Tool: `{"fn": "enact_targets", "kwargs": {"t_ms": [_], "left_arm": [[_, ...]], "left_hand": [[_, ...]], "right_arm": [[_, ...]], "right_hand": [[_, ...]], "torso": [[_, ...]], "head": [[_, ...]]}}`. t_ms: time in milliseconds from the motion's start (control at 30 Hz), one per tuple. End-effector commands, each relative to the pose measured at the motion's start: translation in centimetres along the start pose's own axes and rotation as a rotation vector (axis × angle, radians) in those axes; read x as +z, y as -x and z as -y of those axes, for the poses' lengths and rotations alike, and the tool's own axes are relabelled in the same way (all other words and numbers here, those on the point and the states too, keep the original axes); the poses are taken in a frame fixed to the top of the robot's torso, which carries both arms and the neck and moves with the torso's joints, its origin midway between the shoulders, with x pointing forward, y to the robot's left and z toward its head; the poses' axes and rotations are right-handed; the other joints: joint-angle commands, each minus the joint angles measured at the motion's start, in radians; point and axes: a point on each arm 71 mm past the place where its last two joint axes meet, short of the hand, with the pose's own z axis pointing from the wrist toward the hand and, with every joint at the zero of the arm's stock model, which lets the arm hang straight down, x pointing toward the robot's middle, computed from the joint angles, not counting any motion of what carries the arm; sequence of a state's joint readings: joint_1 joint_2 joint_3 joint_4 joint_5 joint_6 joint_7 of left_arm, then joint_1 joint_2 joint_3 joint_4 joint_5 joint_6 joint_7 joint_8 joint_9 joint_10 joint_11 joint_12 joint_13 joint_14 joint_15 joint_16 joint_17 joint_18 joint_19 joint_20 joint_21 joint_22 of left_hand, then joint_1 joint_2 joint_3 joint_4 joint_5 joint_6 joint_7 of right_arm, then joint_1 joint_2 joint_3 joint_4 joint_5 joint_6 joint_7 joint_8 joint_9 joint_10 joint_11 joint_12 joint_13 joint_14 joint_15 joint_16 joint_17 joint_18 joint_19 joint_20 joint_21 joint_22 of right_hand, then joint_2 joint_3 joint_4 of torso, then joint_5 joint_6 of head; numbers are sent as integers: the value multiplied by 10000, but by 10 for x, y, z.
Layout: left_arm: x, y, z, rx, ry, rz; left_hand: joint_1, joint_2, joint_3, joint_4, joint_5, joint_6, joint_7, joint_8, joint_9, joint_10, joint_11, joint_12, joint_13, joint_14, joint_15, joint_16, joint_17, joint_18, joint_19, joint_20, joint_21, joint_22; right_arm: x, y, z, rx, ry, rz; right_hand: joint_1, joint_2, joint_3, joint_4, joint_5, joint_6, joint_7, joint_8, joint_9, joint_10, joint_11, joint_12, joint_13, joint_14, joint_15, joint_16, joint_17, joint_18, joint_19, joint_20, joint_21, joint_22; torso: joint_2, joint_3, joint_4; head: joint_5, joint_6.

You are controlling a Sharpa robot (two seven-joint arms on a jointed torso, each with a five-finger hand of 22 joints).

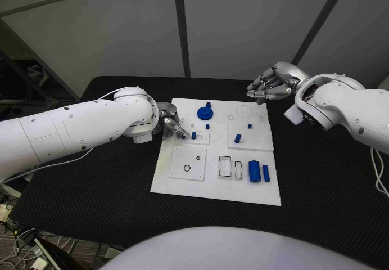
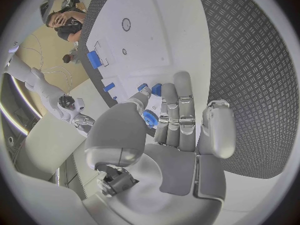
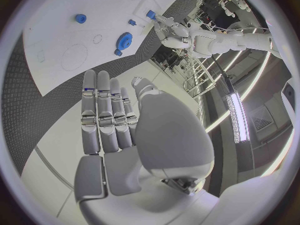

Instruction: Assemble the parts on the task board

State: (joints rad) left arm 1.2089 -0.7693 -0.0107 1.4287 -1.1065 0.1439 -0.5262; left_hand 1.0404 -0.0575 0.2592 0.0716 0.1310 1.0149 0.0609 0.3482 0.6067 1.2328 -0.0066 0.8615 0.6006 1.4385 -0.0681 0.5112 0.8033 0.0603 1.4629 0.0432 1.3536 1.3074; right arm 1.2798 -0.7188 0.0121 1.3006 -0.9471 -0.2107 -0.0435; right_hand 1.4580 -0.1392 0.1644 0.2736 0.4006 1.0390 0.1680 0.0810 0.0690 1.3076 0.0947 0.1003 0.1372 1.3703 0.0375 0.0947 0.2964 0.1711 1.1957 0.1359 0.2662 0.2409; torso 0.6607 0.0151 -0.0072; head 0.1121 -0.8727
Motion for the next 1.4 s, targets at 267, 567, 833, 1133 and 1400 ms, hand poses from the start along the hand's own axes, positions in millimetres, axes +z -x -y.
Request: {"fn": "enact_targets", "kwargs": {"t_ms": [267, 567, 833, 1133, 1400], "left_arm": [[1, 0, 1, 73, -30, 12], [2, 0, 3, -356, -129, 100], [2, -1, 5, -708, -242, 38], [-1, -2, 3, -744, -270, -50], [-8, 7, 2, -637, -281, -77]], "left_hand": [[651, 254, 159, -272, 5, 99, 4, -119, -87, -47, -35, -67, -57, 2, 60, -38, -16, -157, 241, 61, -39, 2039], [1821, 609, 1379, -1080, 9, -5, 12, -246, -166, -95, -53, -256, -227, -5, 46, -39, -22, -157, 239, 35, -45, 2042], [1730, 429, 2572, -1458, 120, -86, 76, -136, -24, 4, -3, -375, -374, -10, 91, -41, -32, -155, 232, 56, -57, 2041], [1577, 317, 3035, -1589, 135, -107, 82, -39, 82, 85, -3, -364, -395, -9, 88, -38, -36, -154, 229, 60, -61, 2039], [1525, 206, 3308, -1718, 195, -117, 88, 33, 160, 129, -5, -367, -420, -12, 83, -43, -41, -153, 228, 58, -63, 2039]], "right_arm": [[0, 0, -2, 27, 104, -10], [1, 0, -2, 28, 107, -21], [0, 0, -2, 27, 100, -29], [0, 0, -1, 25, 87, -37], [1, 0, -1, 24, 80, -46]], "right_hand": [[-49, 39, 17, 30, 61, -61, 18, 54, 5, -74, -30, 14, 11, -76, -5, -34, 12, 104, 35, 51, -36, -16], [-49, 39, 17, 30, 61, -61, 18, 54, 5, -74, -30, 14, 11, -76, -5, -34, 12, 104, 35, 51, -36, -16], [-49, 39, 17, 30, 61, -61, 18, 54, 5, -74, -30, 14, 11, -76, -5, -34, 12, 104, 35, 51, -36, -16], [-49, 39, 17, 30, 61, -61, 18, 54, 5, -74, -30, 14, 11, -76, -5, -34, 12, 104, 35, 51, -36, -16], [-49, 39, 17, 30, 61, -61, 18, 54, 5, -74, -30, 14, 11, -76, -5, -34, 12, 104, 35, 51, -36, -16]], "torso": [[-2, 0, 4], [1, 2, -2], [-4, 3, -1], [-11, 5, 6], [0, 5, 3]], "head": [[-11, 1], [-8, 1], [-6, 1], [13, 1], [19, 1]]}}
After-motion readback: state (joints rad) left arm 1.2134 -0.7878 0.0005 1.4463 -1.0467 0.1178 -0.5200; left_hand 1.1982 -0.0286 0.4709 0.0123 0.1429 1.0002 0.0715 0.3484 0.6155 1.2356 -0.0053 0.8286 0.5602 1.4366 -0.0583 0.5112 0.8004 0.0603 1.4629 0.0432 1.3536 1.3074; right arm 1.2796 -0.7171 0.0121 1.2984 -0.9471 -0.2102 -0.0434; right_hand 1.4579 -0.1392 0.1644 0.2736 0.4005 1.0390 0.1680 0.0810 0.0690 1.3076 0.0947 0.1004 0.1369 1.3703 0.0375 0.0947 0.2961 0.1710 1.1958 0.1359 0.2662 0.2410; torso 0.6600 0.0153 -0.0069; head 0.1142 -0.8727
